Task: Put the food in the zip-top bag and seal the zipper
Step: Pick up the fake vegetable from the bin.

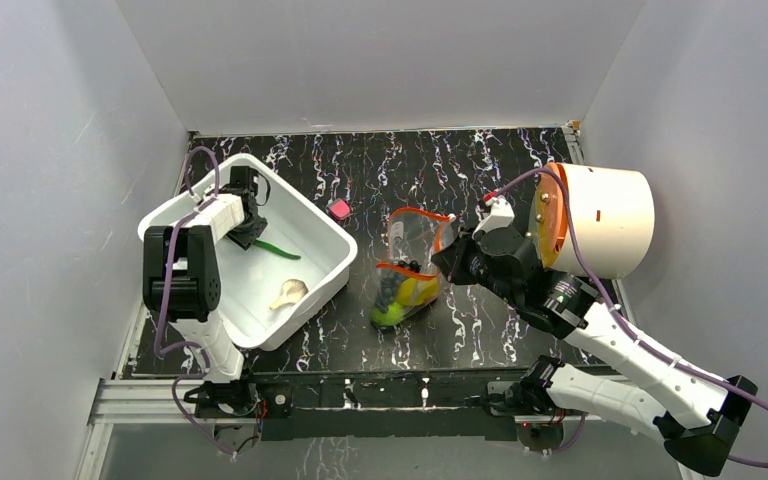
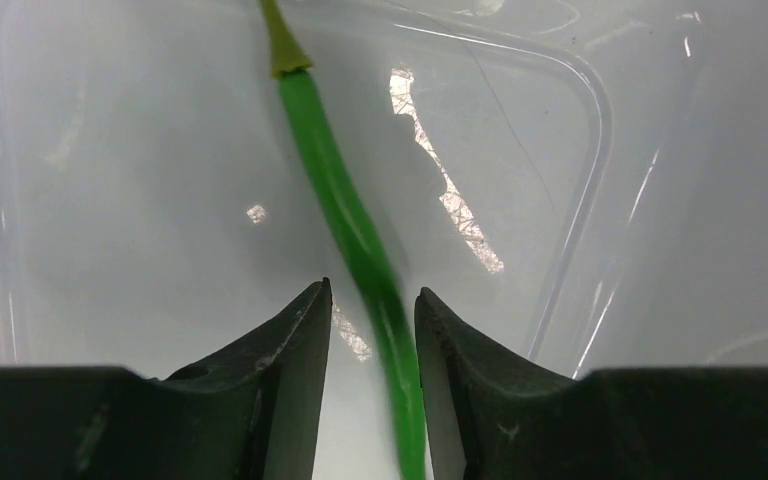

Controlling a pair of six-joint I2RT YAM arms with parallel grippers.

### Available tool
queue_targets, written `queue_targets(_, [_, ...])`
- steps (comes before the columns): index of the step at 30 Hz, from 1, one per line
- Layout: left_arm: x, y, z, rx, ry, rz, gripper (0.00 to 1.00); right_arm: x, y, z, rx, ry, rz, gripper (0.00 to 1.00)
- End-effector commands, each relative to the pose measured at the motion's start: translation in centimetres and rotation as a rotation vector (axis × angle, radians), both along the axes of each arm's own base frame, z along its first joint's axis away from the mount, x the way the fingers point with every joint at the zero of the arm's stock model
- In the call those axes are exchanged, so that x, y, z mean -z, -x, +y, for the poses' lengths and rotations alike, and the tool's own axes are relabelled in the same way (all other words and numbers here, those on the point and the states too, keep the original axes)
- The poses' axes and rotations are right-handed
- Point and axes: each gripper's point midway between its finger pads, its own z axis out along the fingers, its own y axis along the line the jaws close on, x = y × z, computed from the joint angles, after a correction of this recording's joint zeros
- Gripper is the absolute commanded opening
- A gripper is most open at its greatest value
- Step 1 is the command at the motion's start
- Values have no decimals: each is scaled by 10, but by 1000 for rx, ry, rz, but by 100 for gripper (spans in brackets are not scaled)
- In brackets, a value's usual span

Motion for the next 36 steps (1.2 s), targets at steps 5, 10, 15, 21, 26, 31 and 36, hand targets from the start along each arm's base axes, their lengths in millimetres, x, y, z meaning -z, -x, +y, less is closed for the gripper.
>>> queue_targets(5, [17,4,1,-18,8,58,39,-30,-2,9,-14,-74,-47,0])
queue_targets(10, [12,12,3,-38,-2,82,10,-30,-2,9,-17,-81,-43,0])
queue_targets(15, [-5,15,4,-36,-3,49,0,-32,1,10,-27,-93,-37,0])
queue_targets(21, [-44,19,6,5,-25,-59,0,-31,4,6,-30,-68,-29,0])
queue_targets(26, [-96,18,5,132,-71,-206,0,-36,8,7,-65,-47,-33,0])
queue_targets(31, [-151,20,-10,305,-98,-378,0,-39,11,6,-71,-31,-14,0])
queue_targets(36, [-213,17,-43,562,-86,-611,0,-47,11,0,-53,-23,-20,0])
